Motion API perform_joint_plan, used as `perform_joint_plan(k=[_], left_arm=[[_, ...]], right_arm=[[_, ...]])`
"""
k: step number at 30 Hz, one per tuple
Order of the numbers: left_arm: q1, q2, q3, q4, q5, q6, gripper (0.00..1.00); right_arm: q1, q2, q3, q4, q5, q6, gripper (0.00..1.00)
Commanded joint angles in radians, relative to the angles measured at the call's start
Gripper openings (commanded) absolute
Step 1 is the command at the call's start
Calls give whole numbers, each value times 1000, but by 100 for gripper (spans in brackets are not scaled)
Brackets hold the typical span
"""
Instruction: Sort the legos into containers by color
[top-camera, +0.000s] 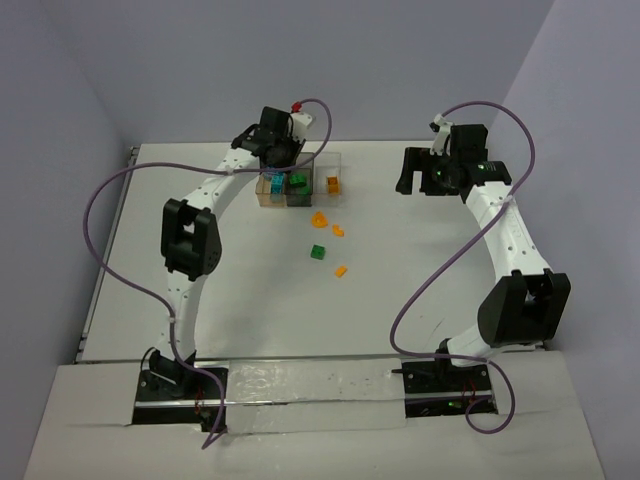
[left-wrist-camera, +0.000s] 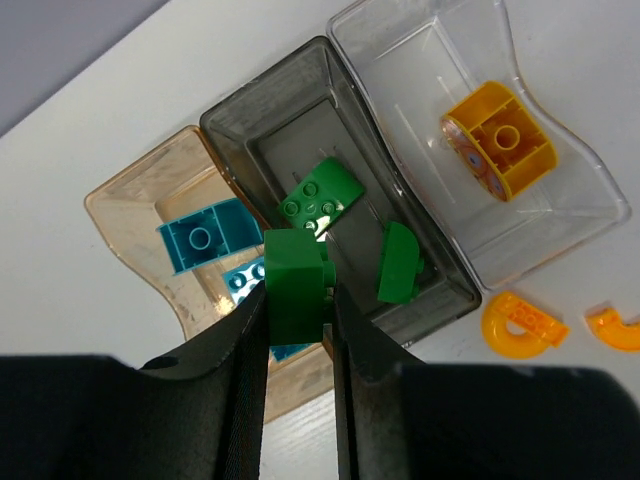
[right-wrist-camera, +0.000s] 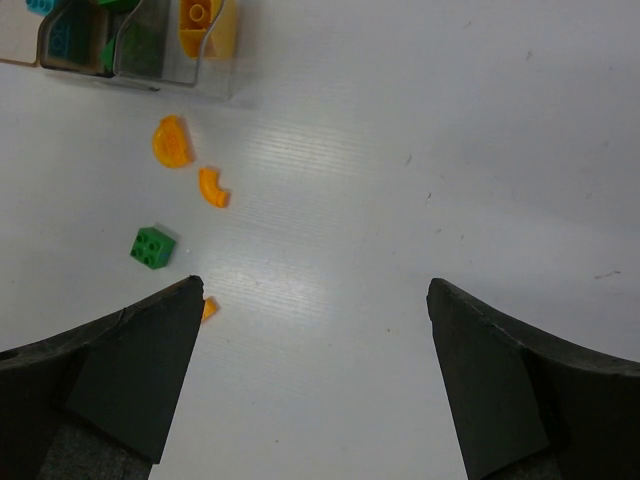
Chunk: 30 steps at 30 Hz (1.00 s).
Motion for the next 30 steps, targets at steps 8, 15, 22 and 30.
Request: perform_joint_plan(k=[8,15,22,30], left_arm=[[-3,48,75,4,40,-20,7],[-3,24,65,3,50,-10,57],[-1,-51,143,-49,42,18,85],[-27,-418,-298,-197,568,405,96]], right_arm=[[-6,25,40,15,-8,1,100],[-6,31,43,14,-14,3,100],[-6,14,43,6,-14,2,100],[-6,11,41,2,-39,-4,100]])
